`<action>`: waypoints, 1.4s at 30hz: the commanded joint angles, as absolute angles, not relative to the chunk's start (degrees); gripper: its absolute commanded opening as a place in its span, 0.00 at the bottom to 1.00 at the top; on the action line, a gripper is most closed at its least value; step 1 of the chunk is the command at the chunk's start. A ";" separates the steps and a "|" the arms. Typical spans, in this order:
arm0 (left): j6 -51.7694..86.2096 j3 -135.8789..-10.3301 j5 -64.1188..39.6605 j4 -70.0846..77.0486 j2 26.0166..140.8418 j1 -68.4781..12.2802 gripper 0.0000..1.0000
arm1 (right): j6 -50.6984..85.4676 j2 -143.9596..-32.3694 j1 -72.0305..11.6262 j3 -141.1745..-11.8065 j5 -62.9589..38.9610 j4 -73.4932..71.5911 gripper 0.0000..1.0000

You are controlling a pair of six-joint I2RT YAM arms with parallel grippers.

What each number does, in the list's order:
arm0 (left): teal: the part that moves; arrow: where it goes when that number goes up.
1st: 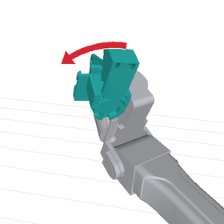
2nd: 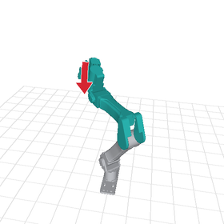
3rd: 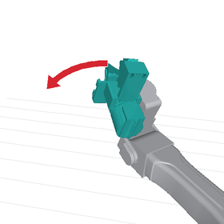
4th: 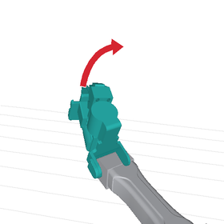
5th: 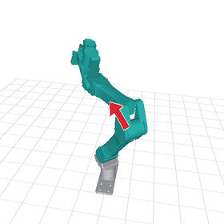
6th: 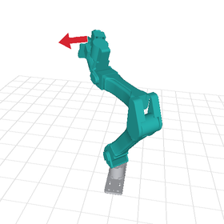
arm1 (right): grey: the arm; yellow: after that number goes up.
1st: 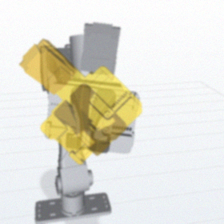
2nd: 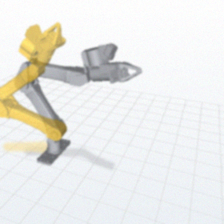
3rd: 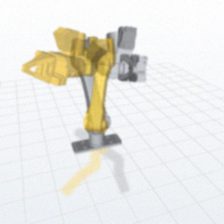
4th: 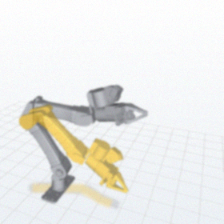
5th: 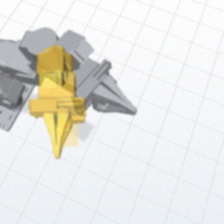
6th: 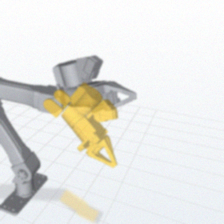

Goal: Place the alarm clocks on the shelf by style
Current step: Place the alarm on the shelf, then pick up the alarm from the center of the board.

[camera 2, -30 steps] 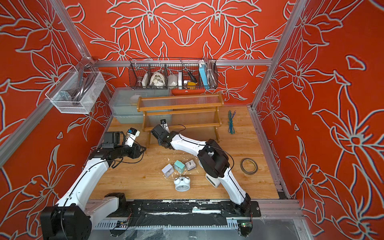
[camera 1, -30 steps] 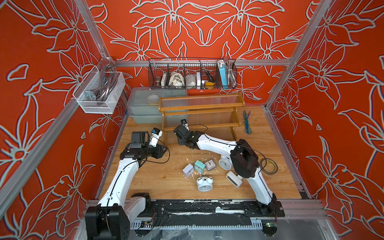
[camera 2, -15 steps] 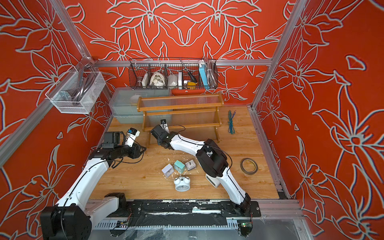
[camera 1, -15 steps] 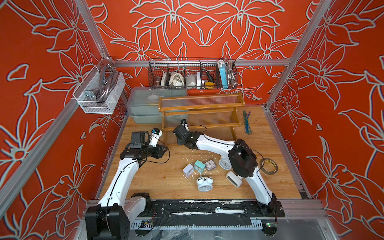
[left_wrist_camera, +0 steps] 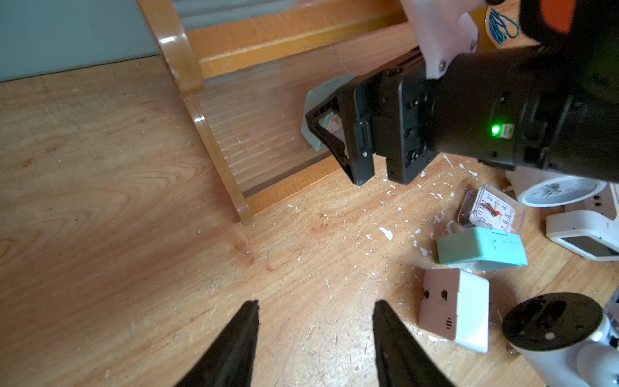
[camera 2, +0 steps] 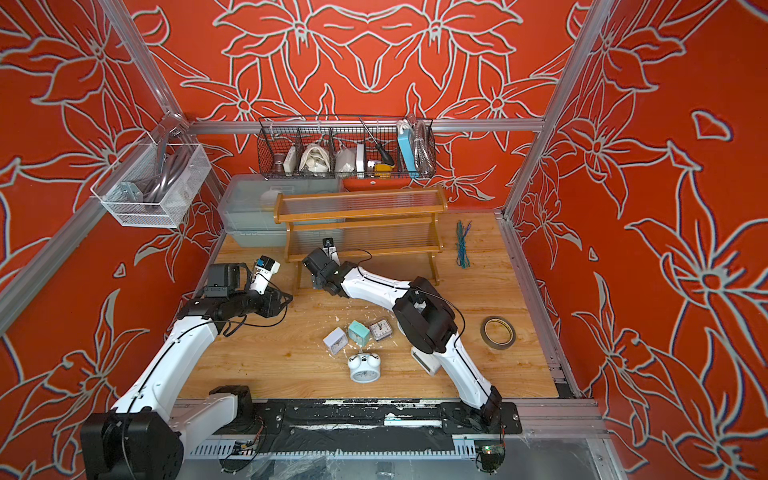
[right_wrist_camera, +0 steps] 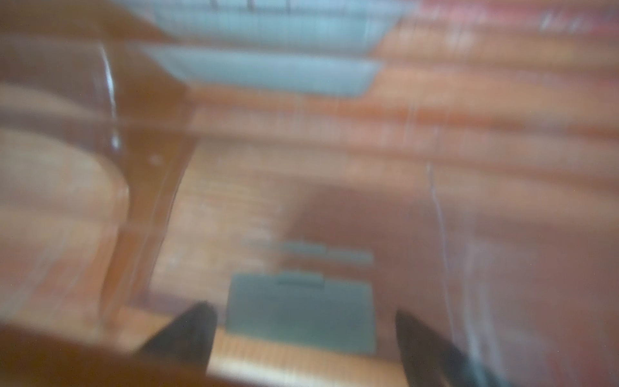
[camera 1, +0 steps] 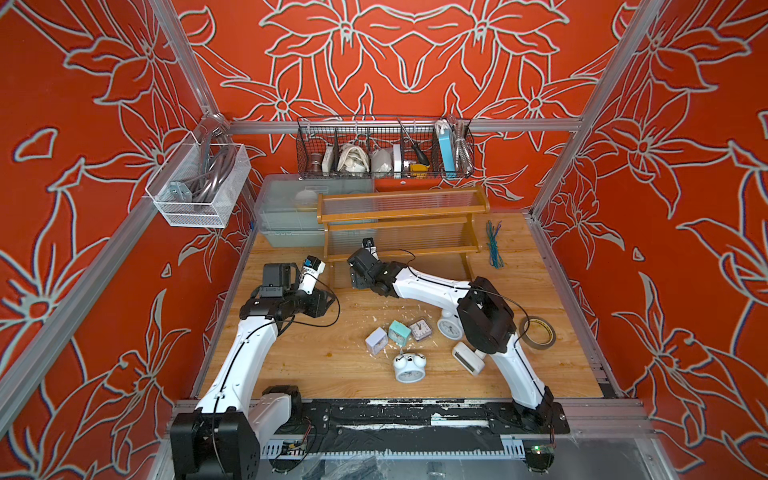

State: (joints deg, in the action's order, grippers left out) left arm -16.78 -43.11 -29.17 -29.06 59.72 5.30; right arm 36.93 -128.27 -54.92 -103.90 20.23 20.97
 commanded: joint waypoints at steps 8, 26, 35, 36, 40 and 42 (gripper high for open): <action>-18.87 -42.59 -33.61 -30.32 59.59 5.68 0.56 | 28.86 -113.83 -54.84 -90.42 12.40 19.67 0.91; -19.86 -42.39 -36.68 -30.94 61.30 5.45 0.56 | 17.40 -99.72 -59.59 -73.77 -5.90 21.46 0.82; -19.78 -42.28 -36.30 -30.94 61.43 5.45 0.56 | 21.28 -98.15 -64.60 -72.00 1.15 26.14 0.86; -19.77 -42.31 -36.36 -30.93 61.50 5.45 0.56 | 21.65 -98.41 -65.11 -71.74 1.87 26.23 0.87; -19.77 -42.32 -36.39 -30.85 61.76 5.45 0.56 | 22.32 -99.92 -66.59 -71.72 2.93 27.00 0.87; -19.78 -42.18 -36.39 -30.76 61.87 5.45 0.56 | 22.37 -100.68 -67.18 -72.05 3.55 27.43 0.87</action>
State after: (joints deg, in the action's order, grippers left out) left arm -19.31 -43.11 -35.29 -30.39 61.43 5.30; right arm 21.21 -99.35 -66.28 -72.34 0.71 25.10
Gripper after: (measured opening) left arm 0.562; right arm 0.869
